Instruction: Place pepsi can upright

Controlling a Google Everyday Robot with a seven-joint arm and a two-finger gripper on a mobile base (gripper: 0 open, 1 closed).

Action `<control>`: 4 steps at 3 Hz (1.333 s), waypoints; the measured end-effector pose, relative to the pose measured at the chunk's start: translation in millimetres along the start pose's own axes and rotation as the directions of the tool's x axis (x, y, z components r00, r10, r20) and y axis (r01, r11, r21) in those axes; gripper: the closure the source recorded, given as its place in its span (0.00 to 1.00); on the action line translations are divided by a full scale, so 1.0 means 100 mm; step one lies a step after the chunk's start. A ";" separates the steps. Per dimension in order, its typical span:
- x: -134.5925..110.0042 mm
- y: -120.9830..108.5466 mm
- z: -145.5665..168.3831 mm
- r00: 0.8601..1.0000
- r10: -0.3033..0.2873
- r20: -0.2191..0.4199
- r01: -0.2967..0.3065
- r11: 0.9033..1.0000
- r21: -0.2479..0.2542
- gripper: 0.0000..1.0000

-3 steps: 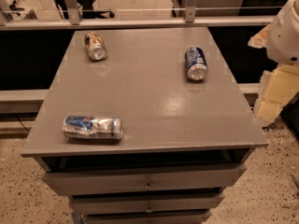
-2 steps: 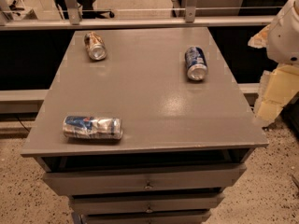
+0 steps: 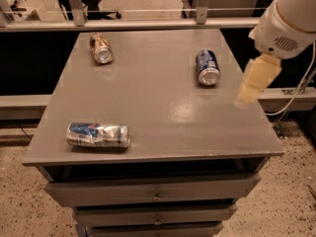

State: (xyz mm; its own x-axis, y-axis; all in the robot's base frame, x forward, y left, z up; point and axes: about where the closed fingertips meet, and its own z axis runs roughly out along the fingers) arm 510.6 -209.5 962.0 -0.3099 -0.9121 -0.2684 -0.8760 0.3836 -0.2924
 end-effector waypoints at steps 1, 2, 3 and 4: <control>-0.28 -0.67 0.46 0.988 0.153 0.025 -0.154 0.987 0.050 0.00; -0.44 -1.09 0.84 0.953 0.298 0.049 -0.300 0.953 0.049 0.00; -0.64 -1.42 1.18 0.891 0.445 0.083 -0.449 0.893 0.024 0.00; -0.84 -1.62 1.45 0.820 0.567 0.072 -0.570 0.821 0.018 0.00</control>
Offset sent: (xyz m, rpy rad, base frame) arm 0.2056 0.0112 -0.0517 0.2188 -0.0157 -0.4449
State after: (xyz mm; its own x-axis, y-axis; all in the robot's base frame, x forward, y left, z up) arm 732.2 -174.0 898.8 -0.7245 -0.5200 -0.4524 -0.5364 0.8376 -0.1037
